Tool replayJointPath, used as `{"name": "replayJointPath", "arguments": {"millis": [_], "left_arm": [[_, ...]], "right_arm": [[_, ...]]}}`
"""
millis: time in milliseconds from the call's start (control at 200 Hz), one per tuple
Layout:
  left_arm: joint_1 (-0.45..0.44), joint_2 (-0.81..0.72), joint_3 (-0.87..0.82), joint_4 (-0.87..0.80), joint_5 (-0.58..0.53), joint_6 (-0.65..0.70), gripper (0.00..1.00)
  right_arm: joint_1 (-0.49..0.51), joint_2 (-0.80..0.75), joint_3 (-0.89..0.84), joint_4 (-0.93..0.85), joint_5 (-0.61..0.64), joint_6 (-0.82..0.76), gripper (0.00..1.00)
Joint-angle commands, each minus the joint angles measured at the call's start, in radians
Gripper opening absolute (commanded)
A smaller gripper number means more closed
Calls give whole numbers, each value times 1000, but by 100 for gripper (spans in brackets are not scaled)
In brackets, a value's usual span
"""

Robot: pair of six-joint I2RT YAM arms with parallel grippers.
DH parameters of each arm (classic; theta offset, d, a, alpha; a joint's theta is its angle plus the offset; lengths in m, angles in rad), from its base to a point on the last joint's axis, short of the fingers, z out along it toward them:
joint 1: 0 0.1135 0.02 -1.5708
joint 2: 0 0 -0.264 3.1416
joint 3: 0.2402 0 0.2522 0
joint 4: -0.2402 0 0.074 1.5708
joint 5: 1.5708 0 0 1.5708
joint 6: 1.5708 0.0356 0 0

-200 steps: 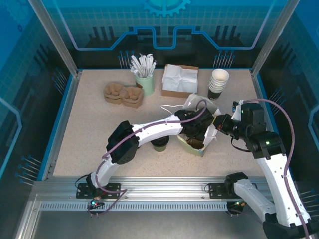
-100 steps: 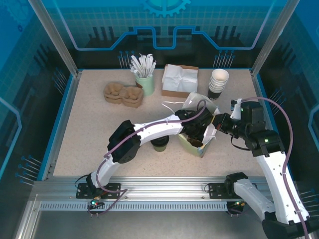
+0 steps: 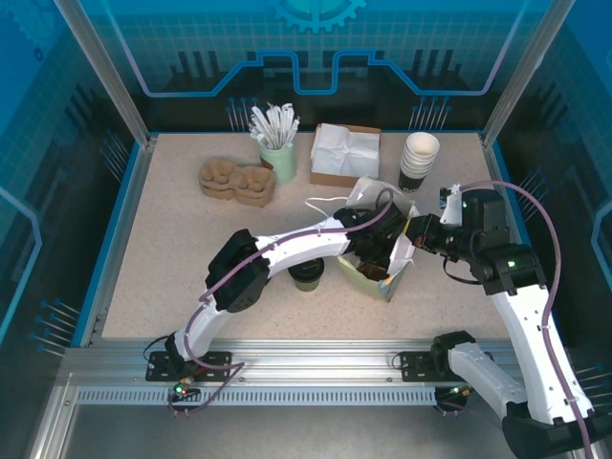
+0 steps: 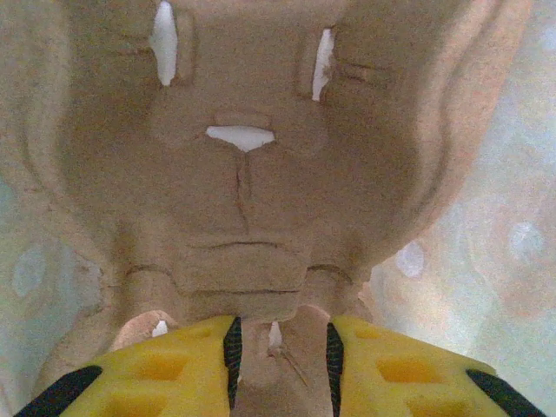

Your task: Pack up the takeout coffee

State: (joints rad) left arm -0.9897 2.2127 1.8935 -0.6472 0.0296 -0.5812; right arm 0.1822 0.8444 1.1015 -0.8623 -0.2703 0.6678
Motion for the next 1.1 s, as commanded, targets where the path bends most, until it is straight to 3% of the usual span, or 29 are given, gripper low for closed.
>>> {"name": "replayJointPath", "arguments": {"millis": [0,525,1096], "left_arm": [[-16,-23,16,-25,-5,5,34],[-15,115,37,-3,53,-19,33],[-1,138,55,-2,30,3,36]], "right_arm": [[9,-13,45,104,-161,-42,0],[10,30,43,138,-237,-66,0],[19,18,46,94,-207,-74,0]]}}
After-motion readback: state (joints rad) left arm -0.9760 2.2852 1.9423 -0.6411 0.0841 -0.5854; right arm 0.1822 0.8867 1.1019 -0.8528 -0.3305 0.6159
